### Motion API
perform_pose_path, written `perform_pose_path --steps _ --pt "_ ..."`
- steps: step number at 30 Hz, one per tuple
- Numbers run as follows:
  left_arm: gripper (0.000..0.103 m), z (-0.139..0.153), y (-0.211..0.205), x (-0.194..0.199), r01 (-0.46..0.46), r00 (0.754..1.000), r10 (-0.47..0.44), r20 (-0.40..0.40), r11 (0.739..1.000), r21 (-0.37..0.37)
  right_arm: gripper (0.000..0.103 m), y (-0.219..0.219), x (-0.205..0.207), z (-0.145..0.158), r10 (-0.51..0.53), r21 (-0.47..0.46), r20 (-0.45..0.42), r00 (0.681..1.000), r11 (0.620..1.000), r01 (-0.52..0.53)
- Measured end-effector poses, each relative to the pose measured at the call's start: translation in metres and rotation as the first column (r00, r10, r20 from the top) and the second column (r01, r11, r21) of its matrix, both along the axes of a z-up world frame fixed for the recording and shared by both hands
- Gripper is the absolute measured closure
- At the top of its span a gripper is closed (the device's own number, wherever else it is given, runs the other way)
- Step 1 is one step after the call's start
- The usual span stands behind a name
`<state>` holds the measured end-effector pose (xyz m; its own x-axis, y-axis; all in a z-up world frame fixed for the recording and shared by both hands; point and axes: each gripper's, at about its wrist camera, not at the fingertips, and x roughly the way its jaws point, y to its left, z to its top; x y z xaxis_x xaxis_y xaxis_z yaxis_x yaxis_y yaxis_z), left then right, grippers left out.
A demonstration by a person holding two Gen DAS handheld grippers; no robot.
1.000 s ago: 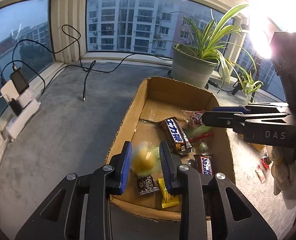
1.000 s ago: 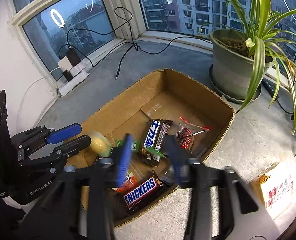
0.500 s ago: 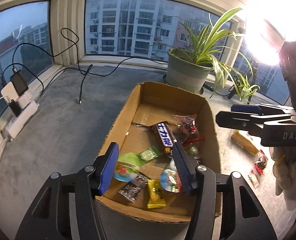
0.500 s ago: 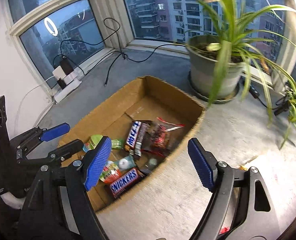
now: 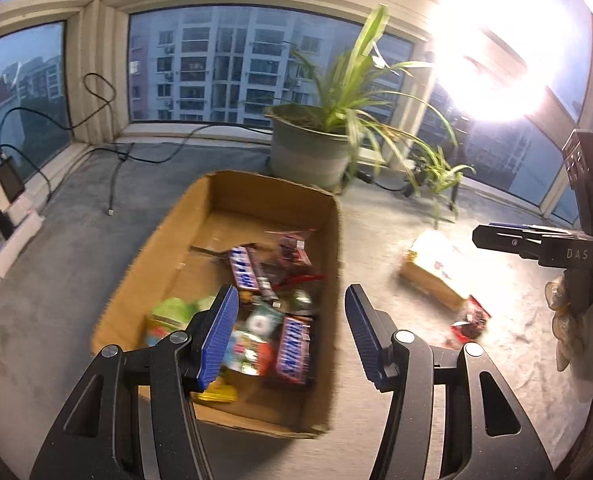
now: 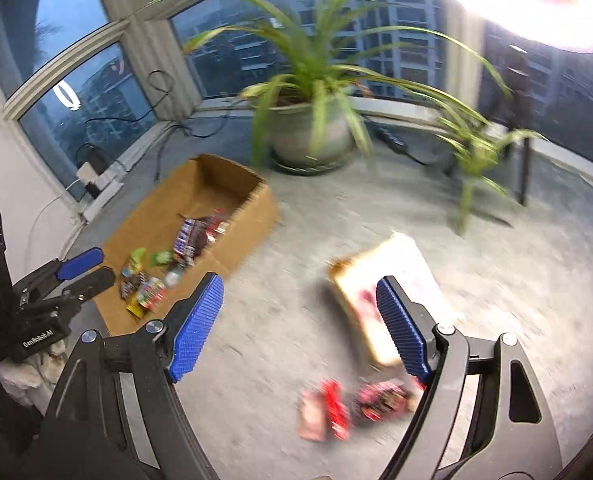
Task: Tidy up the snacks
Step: 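Move the left tool over the pink packet while the right tool moves over the red pastry bag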
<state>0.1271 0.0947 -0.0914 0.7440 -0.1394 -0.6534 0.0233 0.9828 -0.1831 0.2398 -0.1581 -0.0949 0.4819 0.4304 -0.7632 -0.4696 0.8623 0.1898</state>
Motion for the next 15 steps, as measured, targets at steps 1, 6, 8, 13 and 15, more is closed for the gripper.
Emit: perform_pose_path --steps 1,6,8,13,15 --pt "0.048 0.000 -0.005 -0.001 0.004 1.000 -0.004 0.000 1.000 -0.002 0.022 -0.008 -0.001 -0.001 -0.008 0.000 -0.005 1.000 1.000 0.008" --pt "0.048 -0.005 -0.036 -0.002 0.039 0.999 -0.039 -0.014 0.999 -0.023 0.022 -0.047 -0.007 -0.009 -0.037 -0.013 -0.038 0.999 0.999 0.036" --pt "0.048 -0.007 -0.046 -0.002 0.049 0.999 -0.049 -0.019 0.998 -0.026 0.022 -0.060 -0.009 -0.013 -0.043 -0.021 -0.052 0.998 0.999 0.042" --pt "0.048 -0.015 -0.079 -0.006 0.078 0.996 -0.080 -0.038 0.996 -0.041 0.022 -0.078 -0.013 -0.021 -0.016 -0.027 -0.084 0.996 1.000 0.013" --pt "0.048 -0.019 -0.090 -0.008 0.085 0.995 -0.087 -0.046 0.995 -0.044 0.025 -0.080 -0.016 -0.026 0.012 -0.041 -0.089 0.996 0.999 -0.015"
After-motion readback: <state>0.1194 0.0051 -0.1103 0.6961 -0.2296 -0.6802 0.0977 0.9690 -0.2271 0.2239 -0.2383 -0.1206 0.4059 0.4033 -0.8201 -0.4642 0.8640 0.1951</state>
